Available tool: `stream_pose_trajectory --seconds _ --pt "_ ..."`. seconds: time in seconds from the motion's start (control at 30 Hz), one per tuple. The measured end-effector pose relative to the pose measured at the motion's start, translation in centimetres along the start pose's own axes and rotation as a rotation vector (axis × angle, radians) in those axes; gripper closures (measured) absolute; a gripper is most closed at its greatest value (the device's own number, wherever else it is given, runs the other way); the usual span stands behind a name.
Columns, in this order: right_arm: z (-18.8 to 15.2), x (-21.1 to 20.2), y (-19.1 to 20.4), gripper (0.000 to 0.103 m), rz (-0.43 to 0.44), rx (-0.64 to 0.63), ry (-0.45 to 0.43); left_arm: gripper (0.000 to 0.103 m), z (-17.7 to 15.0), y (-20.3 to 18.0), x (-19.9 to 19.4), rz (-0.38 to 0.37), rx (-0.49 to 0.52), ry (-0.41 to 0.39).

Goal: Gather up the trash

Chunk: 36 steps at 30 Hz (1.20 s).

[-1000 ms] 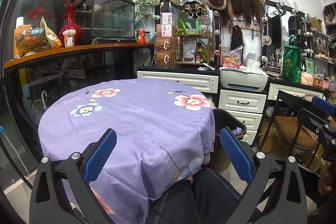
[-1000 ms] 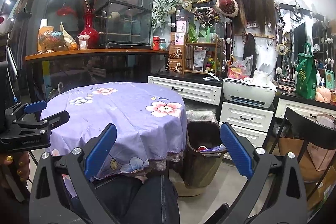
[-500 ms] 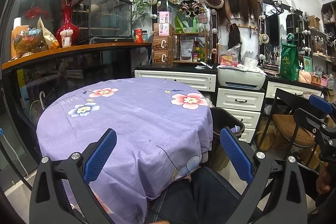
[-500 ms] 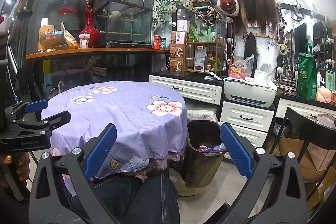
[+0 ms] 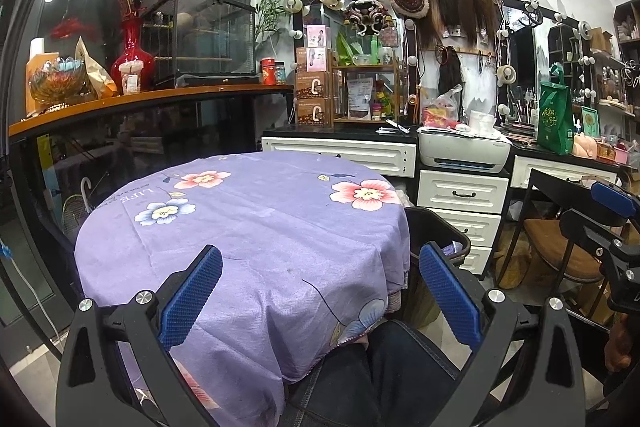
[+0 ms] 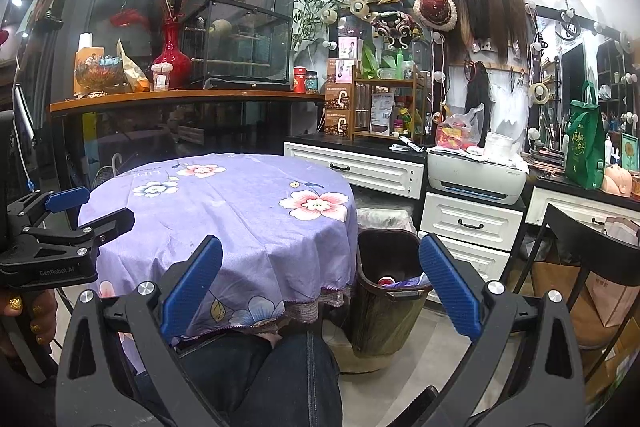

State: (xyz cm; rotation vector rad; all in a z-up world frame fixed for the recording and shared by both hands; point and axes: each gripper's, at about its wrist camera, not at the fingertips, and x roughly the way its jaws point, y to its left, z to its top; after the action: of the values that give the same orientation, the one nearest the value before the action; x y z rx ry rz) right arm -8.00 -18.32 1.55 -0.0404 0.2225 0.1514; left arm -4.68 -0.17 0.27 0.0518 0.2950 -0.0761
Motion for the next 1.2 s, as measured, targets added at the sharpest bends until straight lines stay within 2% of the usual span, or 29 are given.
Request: stream_pose_trajectory --seconds 0.27,1.2 --pt "0.00 0.00 -0.07 0.006 0.001 0.001 0.000 0.005 0.12 0.10 -0.11 0.018 0.000 -0.006" --pt "-0.26 -0.02 0.01 0.006 0.001 -0.001 0.002 0.005 -0.06 0.13 -0.13 0.013 0.008 -0.008"
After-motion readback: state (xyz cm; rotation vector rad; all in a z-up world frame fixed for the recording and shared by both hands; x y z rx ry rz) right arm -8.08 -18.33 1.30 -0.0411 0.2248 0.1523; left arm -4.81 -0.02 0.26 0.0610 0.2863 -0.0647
